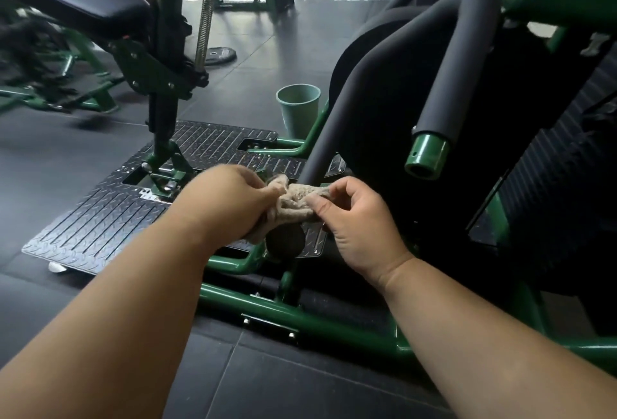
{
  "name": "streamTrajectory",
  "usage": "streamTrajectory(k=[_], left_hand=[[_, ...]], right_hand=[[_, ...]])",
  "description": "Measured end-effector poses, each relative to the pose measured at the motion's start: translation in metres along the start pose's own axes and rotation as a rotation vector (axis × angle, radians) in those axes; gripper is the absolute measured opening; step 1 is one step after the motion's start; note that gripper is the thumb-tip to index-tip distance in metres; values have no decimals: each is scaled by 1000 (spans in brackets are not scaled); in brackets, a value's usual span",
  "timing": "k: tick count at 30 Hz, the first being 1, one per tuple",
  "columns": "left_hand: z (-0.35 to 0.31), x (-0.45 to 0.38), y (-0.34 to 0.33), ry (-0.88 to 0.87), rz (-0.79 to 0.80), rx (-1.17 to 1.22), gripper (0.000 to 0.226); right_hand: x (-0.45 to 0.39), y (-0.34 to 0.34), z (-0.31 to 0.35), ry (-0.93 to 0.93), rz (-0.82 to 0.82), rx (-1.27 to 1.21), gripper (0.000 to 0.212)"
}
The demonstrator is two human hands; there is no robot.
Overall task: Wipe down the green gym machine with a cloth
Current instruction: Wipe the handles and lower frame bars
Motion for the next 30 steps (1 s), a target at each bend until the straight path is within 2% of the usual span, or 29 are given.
streamTrajectory(k=[3,5,8,14,18,20,22,24,26,30], left_hand=[[-9,10,-14,39,212,36,60],[-18,13,-27,-15,294,-81,54],[-31,9,-34,-61,199,-234,41],[-47,-5,-44,-82,60,-171,39],[-63,-17,-52,-165,63,-255,33],[-67,-20,-52,-209,99,-282,38],[-64,-23,-50,-176,104,-207,45],[-55,-25,-50,-94,123,27,42],[-46,-22,-48,-103,99,190,35],[-43,-13,-28,-100,-158,451,26]], right_hand=[[3,4,-5,-12,-22,-16,27],[3,8,-9,-14,-31,-16,26],[0,18,-11,-16,-62,-49,21],[-4,35,-17,-36,-99,-64,13],[-6,36,-19,-39,-96,-79,12],[-9,34,-14,-39,-87,-110,11],[-14,27,-10,-44,-53,-127,13],[-17,18,-3,-58,4,-127,12],[-18,9,1,-75,54,-105,19],[-17,9,6,-100,57,-69,6]])
Point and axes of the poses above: each hand's wrist, its own x-axis away from the middle knuckle, its own y-axis out of the back of the hand, z = x × y, the point moved 4 cm from there along -x, towards the middle knuckle, and after that the axes turned 3 degrees about -z, right-handed, at the moved point
